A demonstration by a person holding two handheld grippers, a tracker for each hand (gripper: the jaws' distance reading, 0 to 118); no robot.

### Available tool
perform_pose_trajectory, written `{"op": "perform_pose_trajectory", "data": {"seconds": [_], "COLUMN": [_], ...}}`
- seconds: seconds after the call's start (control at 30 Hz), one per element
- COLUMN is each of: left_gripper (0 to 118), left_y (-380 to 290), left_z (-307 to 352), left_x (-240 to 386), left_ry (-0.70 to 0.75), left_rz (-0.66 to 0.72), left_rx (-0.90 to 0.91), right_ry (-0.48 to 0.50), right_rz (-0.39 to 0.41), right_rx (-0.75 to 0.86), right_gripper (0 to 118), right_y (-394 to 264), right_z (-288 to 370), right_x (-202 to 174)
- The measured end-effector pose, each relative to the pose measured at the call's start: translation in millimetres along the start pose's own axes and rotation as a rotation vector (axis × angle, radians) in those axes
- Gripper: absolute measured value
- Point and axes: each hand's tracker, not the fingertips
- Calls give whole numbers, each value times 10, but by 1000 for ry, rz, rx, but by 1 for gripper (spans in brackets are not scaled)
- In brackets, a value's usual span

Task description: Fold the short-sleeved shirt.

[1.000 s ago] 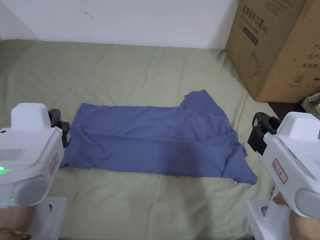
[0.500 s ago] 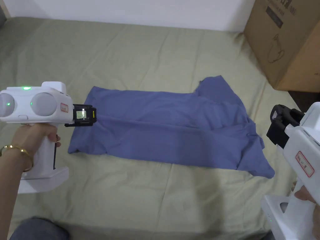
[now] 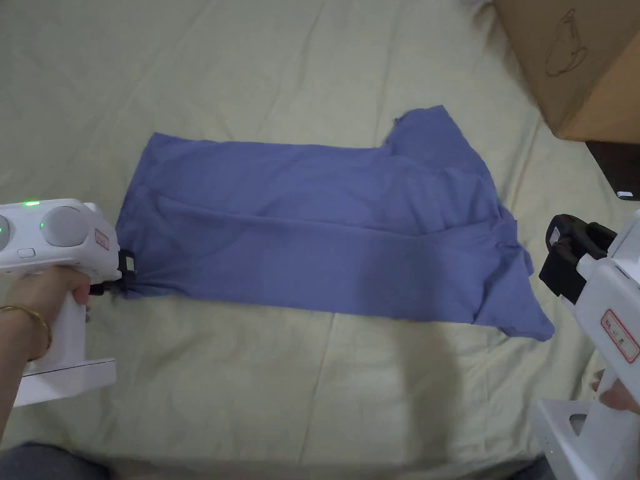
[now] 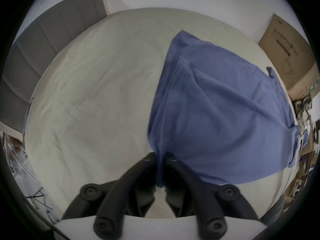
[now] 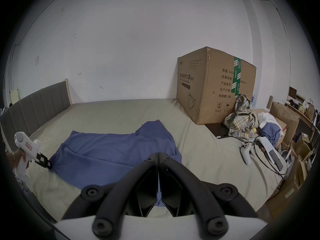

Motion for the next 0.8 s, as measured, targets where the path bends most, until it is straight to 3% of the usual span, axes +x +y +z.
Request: {"op": "perform_pose_trajectory", "data": {"seconds": [0.1,0.2,0.23,0.27,0.3,0.33,0.37,0.4,0.43,0.63,0.7,0.73,0.8], "left_gripper": [1,1,1,1,1,1,1,1,1,1,1,1,1], "left_y": [-17,-7,10,15,23,30,44,49,53,77,75,67,51], "left_z": [39,212,302,390,459,542,613,666,711,731,695,676,629], "left_x": [93,78,77,76,80,85,96,100,102,99,89,88,82], "left_ry": [39,20,0,-8,-8,-14,-25,-35,-44,-53,-44,-39,-28], "left_rz": [-85,-56,-48,-46,-49,-48,-41,-36,-25,-5,-3,-4,-3], "left_rx": [3,56,94,125,140,163,184,190,196,198,185,180,170], "right_ry": [9,2,6,14,22,32,35,40,19,-54,-94,-104,-122], "right_rz": [-1,5,-11,-21,-38,-62,-54,-47,-36,-18,-20,-33,-55], "right_rx": [-23,-94,-139,-231,-301,-358,-415,-475,-551,-820,-868,-862,-863], "right_gripper": [0,4,20,65,88,98,98,115,116,115,101,86,21], "right_y": [14,79,122,176,207,216,209,180,121,-382,-563,-634,-742], "right_z": [-74,-215,-296,-412,-523,-656,-776,-905,-1025,-1462,-1526,-1538,-1557], "right_x": [25,124,184,248,332,422,485,536,582,765,803,818,840]}}
